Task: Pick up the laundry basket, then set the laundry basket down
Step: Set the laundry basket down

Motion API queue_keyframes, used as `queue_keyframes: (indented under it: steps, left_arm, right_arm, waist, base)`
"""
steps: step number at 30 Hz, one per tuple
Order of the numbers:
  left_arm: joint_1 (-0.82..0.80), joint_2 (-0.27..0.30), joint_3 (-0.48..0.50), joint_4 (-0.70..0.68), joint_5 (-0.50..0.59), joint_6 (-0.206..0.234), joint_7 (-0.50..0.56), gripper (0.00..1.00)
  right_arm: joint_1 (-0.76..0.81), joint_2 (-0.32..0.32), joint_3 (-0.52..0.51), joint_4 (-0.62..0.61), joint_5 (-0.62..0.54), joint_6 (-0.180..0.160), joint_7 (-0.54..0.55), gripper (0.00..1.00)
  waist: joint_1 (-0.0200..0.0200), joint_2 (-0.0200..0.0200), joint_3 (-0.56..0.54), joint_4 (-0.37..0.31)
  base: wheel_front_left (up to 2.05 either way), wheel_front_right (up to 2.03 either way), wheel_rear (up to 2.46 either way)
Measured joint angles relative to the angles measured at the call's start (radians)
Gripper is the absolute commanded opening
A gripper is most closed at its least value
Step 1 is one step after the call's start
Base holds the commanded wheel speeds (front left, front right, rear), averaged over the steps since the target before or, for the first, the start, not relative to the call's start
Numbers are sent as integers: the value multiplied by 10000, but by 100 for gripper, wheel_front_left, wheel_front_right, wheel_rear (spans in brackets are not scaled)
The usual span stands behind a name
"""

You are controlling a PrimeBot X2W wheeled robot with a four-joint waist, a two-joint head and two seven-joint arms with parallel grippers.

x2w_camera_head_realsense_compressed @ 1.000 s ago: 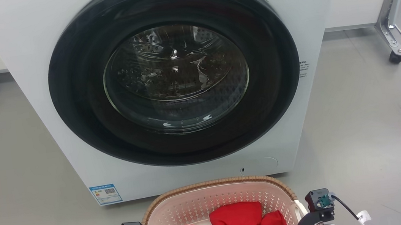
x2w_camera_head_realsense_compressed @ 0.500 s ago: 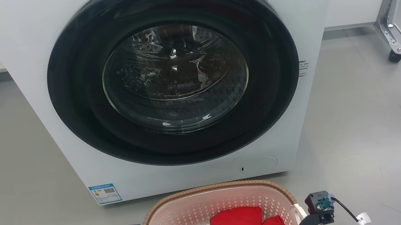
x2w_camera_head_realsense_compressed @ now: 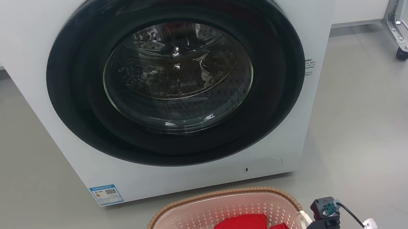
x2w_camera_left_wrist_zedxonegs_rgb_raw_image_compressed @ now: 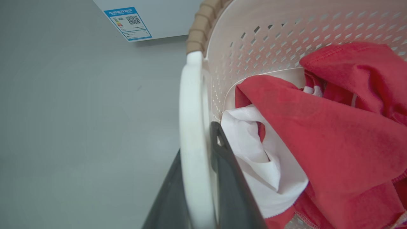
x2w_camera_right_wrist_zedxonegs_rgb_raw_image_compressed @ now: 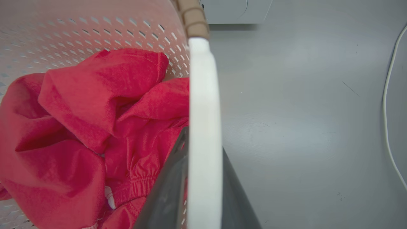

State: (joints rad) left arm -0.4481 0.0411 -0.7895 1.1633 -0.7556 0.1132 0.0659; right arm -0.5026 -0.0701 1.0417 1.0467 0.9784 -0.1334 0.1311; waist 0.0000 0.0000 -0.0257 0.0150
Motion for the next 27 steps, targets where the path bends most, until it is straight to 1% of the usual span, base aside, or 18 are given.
queue_keyframes:
  steps: [8, 16, 23, 27]
  left_arm:
    - [1, 0, -42, -2, -40, 0, 15, 0]
    - [-101, -2, -38, -6, -94, 6, -23, 0]
    - [-832, 15, 144, -25, -121, 15, -257, 0]
    - [-1108, 31, 334, -71, -418, 25, -466, 0]
  right_arm:
    - [-7, 2, 102, 61, 173, 0, -6, 0]
    - [-253, 10, 159, 134, 188, 0, -100, 0]
    - [-1158, 2, 130, 217, 184, 0, -288, 0]
    - [-1600, -6, 136, 240, 169, 0, -445, 0]
  waist:
    - [0, 0, 127, 7]
    - [1, 0, 502, 25]
    - [2, 1, 1187, 49]
    - [2, 0, 1703, 64]
  base:
    - [0, 0, 0]
    - [0, 0, 0]
    - [0, 0, 0]
    - [0, 0, 0]
